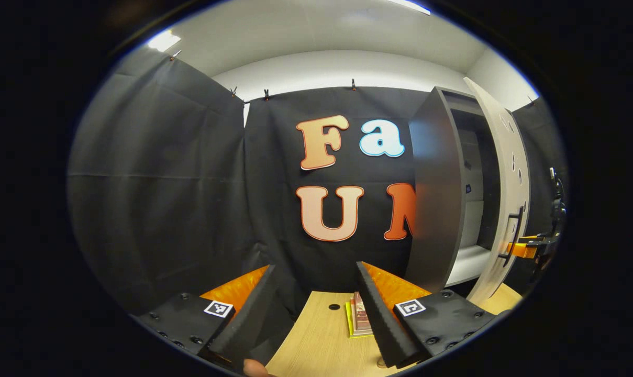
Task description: Open the cabinet door with the right hand, grasp the bottle in the cabinet with the left hand and place it on the coaster, then close the cabinet door with the right hand.
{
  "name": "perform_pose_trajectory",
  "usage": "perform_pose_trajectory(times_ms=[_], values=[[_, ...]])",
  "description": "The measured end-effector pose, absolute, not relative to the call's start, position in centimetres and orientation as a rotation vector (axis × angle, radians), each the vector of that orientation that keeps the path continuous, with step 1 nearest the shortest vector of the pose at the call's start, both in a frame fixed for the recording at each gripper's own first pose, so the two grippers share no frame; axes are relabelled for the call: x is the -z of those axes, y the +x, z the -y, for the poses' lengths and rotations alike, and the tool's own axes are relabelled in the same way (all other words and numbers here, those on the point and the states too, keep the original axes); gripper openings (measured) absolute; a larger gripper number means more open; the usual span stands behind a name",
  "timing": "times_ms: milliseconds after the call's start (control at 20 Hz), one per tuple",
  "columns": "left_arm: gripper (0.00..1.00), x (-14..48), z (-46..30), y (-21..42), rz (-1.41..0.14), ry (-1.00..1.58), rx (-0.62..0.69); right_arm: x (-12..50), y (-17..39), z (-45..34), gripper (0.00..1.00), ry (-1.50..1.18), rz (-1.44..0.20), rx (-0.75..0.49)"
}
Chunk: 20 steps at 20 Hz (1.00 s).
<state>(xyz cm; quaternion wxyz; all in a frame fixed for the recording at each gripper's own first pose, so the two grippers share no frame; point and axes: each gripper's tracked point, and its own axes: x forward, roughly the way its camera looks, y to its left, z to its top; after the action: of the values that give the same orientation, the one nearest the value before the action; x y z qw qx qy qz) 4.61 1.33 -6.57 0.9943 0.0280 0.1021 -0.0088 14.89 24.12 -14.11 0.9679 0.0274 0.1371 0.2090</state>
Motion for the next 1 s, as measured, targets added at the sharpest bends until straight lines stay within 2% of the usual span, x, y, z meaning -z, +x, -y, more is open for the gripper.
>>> perform_pose_trajectory(times_ms=[100,250,300,800,850,900,1000], values=[[1.00,6.4,-1.7,4.7,-0.198,0.062,0.014,14.2,15.0,-24.3,0.90,0.058,-0.274,-0.413],[1.00,6.5,-2.0,4.6,-0.196,0.062,0.011,14.3,15.0,-24.3,0.90,0.073,-0.278,-0.401],[0.97,6.6,-2.2,4.4,-0.196,0.062,0.009,14.3,14.8,-24.2,0.90,0.074,-0.278,-0.397],[0.97,7.8,-3.6,4.5,-0.212,0.068,-0.008,14.2,14.7,-24.1,0.90,0.055,-0.269,-0.343],[1.00,7.8,-3.8,4.6,-0.213,0.069,-0.009,14.2,14.7,-24.1,0.90,0.045,-0.268,-0.335],[0.97,7.9,-3.8,4.4,-0.214,0.070,-0.010,14.2,14.6,-24.0,0.90,0.033,-0.266,-0.326],[0.97,8.0,-4.2,4.6,-0.215,0.071,-0.014,14.2,14.6,-24.0,0.90,0.015,-0.265,-0.314]])
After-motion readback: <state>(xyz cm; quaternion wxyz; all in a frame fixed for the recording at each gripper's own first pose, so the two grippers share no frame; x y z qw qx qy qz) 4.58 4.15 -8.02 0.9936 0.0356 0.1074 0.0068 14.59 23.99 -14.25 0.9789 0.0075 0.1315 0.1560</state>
